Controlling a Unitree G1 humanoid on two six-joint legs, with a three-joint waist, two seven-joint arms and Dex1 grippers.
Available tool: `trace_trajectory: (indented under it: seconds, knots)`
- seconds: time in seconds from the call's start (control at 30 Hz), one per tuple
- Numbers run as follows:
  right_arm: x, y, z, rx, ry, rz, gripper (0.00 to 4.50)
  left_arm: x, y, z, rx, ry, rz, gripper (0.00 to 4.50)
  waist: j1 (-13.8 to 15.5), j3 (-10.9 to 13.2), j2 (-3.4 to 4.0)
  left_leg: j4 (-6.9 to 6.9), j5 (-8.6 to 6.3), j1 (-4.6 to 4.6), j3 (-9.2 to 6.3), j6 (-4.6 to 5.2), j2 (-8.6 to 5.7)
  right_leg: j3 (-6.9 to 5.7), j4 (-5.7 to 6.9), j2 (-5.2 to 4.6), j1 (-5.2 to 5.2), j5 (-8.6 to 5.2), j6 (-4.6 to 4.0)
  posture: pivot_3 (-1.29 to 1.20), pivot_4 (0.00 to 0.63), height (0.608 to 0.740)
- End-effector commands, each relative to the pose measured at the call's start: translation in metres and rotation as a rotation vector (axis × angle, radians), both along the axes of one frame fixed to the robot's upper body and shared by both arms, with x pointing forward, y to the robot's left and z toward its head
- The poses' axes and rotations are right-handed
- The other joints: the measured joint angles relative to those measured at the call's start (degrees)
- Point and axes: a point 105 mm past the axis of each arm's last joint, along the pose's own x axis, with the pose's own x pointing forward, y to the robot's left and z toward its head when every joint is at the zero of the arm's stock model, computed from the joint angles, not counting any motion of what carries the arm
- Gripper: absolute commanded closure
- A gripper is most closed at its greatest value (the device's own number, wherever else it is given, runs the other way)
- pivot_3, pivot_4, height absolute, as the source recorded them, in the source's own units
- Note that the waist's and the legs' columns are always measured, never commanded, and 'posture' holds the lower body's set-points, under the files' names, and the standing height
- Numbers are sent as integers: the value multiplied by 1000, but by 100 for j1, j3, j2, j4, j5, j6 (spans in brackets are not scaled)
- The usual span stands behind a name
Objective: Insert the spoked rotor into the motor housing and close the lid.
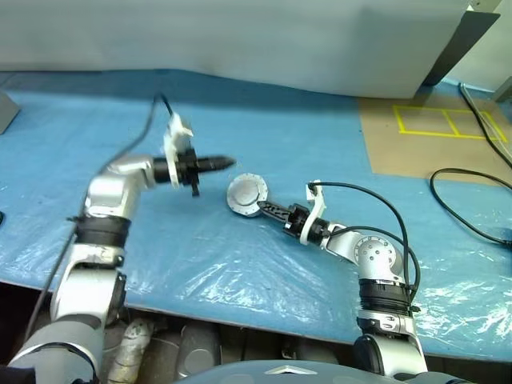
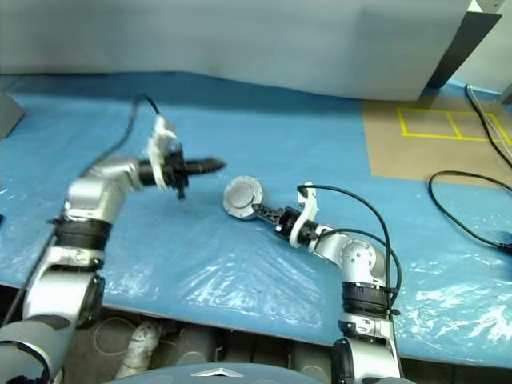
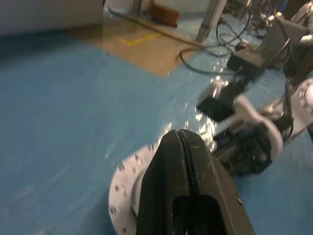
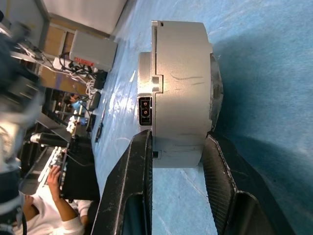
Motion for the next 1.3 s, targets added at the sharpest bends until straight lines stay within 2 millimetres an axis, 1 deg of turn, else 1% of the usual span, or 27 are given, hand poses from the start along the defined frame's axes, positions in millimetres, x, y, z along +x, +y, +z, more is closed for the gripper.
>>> trace_trajectory:
  seconds: [0.03, 0.1, 0.17, 0.2, 0.23, 0.3, 0.37, 0.4, 0.43, 0.47, 0.53, 0.6, 0.67, 0.7, 0.77, 0.93, 1.1, 1.17, 1.3]
  knots:
    - [4, -5, 21, 73, -43, -15, 3440, 0, 14, -11, -37, 116, 47, 4500, -20, 4, 22, -1, -2, 1, 0, -4, -3, 1, 0, 0, 2, 0, 1, 0, 150, 740]
    - [4, -6, 44, 140, -105, 0, 3440, 0, 20, -33, -10, 206, 88, 4500, -22, 16, 27, -4, -3, -3, -2, -5, -2, -3, -3, 0, 0, 7, 12, 0, 150, 740]
    - [3, -6, 67, 178, -172, 12, 3440, 0, 25, -44, -38, 281, 121, 4500, -21, 33, 27, -1, -3, -24, -4, -5, 1, -14, -4, 0, -11, 12, 20, 0, 150, 740]
    - [3, -6, 76, 196, -194, 11, 3440, 0, 27, -46, -59, 299, 138, 4500, -20, 39, 21, 1, -3, -40, -5, -5, 2, -15, -1, 2, -25, 13, 22, 0, 150, 740]
    - [2, -7, 84, 211, -217, 14, 3440, 2, 28, -46, -91, 316, 153, 4331, -17, 45, 16, 9, -2, -60, -8, -4, 4, -18, 6, 6, -45, 14, 23, 0, 150, 740]
    - [0, -8, 96, 232, -241, 15, 3439, 3, 30, -43, -161, 343, 168, 3949, -9, 47, 13, 33, 4, -110, -26, 5, 10, -36, 19, 12, -75, 18, 21, 0, 150, 740]
    - [-1, -10, 99, 233, -244, 10, 3439, 2, 33, -37, -236, 372, 152, 3256, -2, 47, 13, 38, 5, -118, -32, 5, 11, -45, 20, 11, -77, 18, 20, 0, 150, 740]
    - [-3, -10, 101, 237, -248, 11, 3439, 2, 35, -30, -315, 399, 142, 2959, 0, 47, 13, 38, 5, -117, -32, 5, 11, -46, 20, 11, -76, 18, 20, 0, 150, 740]
    - [-4, -10, 103, 240, -252, 13, 3439, 1, 36, -25, -373, 423, 125, 2556, 4, 47, 13, 37, 4, -117, -33, 4, 11, -47, 19, 11, -75, 18, 20, 0, 150, 740]
    - [-5, -9, 105, 242, -253, 15, 3439, 0, 37, -22, -410, 439, 115, 2253, 8, 47, 13, 37, 4, -118, -33, 4, 11, -48, 19, 11, -75, 18, 20, 0, 150, 740]
    - [-8, -8, 109, 254, -261, 19, 3439, -5, 33, -25, -419, 466, 98, 1497, 18, 47, 13, 38, 3, -119, -34, 3, 9, -48, 19, 9, -75, 18, 20, 0, 150, 740]
    - [-10, -6, 116, 272, -276, 29, 3439, -7, 31, -26, -467, 500, 84, 783, 36, 47, 13, 40, 3, -120, -34, 2, 9, -48, 19, 8, -75, 18, 20, 0, 150, 740]
    - [-12, -4, 120, 279, -286, 40, 3439, -13, 27, -27, -474, 512, 54, 124, 56, 47, 13, 46, 2, -122, -36, 1, 10, -50, 22, 8, -75, 18, 20, 0, 150, 740]
    - [-13, -3, 123, 281, -291, 47, 3439, -19, 18, -34, -425, 521, 25, 32, 57, 47, 13, 47, 2, -122, -37, 1, 10, -51, 24, 8, -75, 18, 20, 0, 150, 740]
    - [-14, -1, 126, 285, -295, 54, 3439, -27, 7, -42, -371, 536, -8, 32, 73, 47, 13, 48, 2, -123, -41, 1, 11, -54, 25, 8, -75, 18, 21, 0, 150, 740]
    - [-16, -1, 133, 288, -308, 77, 3439, -17, -1, -44, -383, 553, 17, 32, 89, 47, 13, 80, 0, -133, -58, -3, 11, -63, 44, 8, -72, 19, 21, 0, 150, 740]
    - [-20, 2, 133, 269, -308, 109, 3439, -10, -10, -32, -468, 548, -20, 32, 92, 47, 13, 121, -2, -133, -77, -6, 10, -67, 76, 5, -62, 19, 22, 0, 150, 740]
    - [-20, 2, 133, 265, -307, 111, 3439, -10, -16, -32, -473, 555, -36, 32, 87, 47, 13, 130, -2, -132, -81, -6, 10, -67, 83, 5, -61, 19, 22, 0, 150, 740]
    - [-21, 4, 132, 254, -304, 121, 3439, -9, -29, -40, -485, 638, -59, 32, 89, 47, 13, 139, -2, -132, -90, -6, 8, -68, 93, 5, -59, 19, 22, 0, 150, 740]
